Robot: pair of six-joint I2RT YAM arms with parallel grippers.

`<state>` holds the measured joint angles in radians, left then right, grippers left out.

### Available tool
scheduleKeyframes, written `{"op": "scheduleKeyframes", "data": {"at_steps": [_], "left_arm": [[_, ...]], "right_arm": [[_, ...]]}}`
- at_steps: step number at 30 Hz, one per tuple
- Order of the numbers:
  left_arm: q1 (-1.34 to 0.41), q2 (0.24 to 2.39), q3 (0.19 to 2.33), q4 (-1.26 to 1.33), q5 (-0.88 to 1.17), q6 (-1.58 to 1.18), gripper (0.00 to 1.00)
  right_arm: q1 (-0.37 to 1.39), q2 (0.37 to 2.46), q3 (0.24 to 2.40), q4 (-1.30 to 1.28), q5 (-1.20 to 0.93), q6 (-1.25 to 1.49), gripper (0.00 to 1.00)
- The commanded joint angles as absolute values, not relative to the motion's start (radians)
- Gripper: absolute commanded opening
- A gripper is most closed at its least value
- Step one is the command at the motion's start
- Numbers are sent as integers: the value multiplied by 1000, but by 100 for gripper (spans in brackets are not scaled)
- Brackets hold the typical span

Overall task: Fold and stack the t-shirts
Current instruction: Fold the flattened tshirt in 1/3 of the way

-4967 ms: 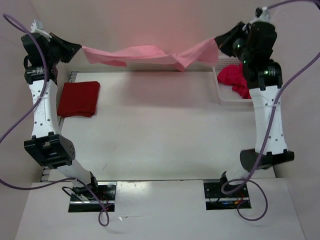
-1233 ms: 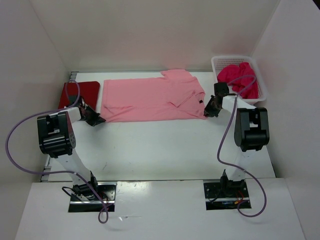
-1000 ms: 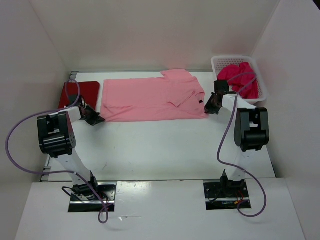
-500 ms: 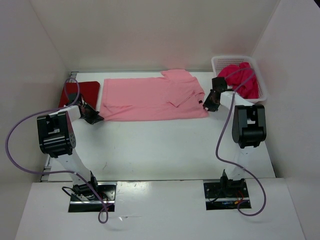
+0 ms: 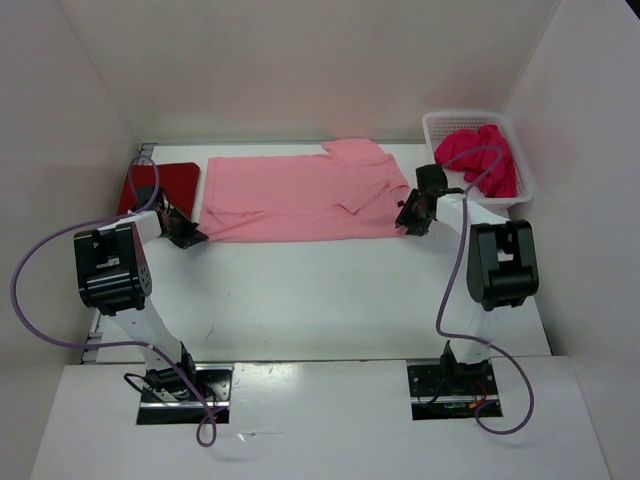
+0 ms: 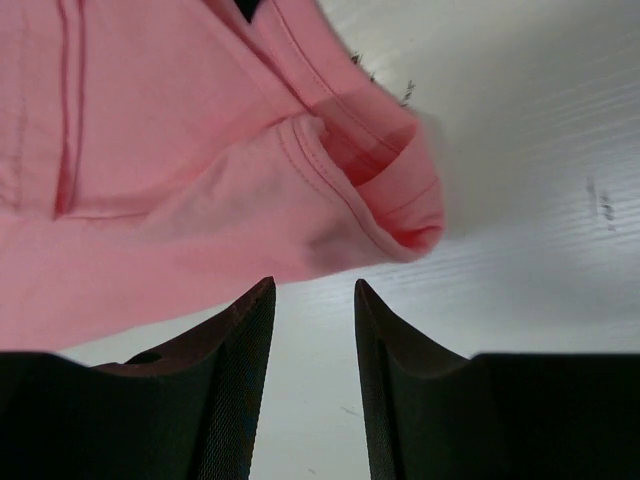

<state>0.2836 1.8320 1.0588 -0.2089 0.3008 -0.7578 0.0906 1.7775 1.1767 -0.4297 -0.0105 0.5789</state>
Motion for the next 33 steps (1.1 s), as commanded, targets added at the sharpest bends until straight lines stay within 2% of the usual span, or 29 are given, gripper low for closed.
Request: {"op": "scheduleKeyframes", "data": {"at_steps": [1,5,6,10,17,20,21,25,26,27,28,29,30,31,33], "left_arm": [[284,1829,1072,-201,311,-729,0],[284,1829,1072,-201,311,-729,0],[284,1829,1072,-215,311,-729,0],[296,1804,1022,-244,305,-727,0],[362,1701,894,-325,354,-680,0],[429,1672,813,-347,480,-680,0],[445,1661,790,-347,582,-680,0],[471,1585,723,-409,635,-657,0],[471,1562,709,-448,624,-657,3],[480,1539,709,-463,603,-643,12],[480,1488,709,-475,592,-643,22],[491,1464,709,-497,581,-643,39],[491,1438,709,-497,571,-643,47],[491,1393,744,-512,558,-643,55],[491,1370,793,-522,526,-634,66]], "right_arm": [[112,1862,1216,-373,-20,624,43],[112,1930,1259,-373,-20,635,29],[112,1939,1259,-386,-11,646,20],[112,1908,1191,-399,9,646,3],[112,1682,951,-504,-69,646,0],[103,1534,858,-531,-133,684,0],[103,1461,844,-552,-156,695,2],[103,1341,810,-624,-250,741,3],[103,1318,795,-641,-264,741,3],[103,1293,772,-664,-264,741,5],[94,1246,772,-676,-264,750,10],[94,1226,761,-676,-264,750,16],[94,1210,761,-687,-264,750,24],[84,1201,776,-687,-264,750,37],[84,1201,826,-687,-264,720,43]]}}
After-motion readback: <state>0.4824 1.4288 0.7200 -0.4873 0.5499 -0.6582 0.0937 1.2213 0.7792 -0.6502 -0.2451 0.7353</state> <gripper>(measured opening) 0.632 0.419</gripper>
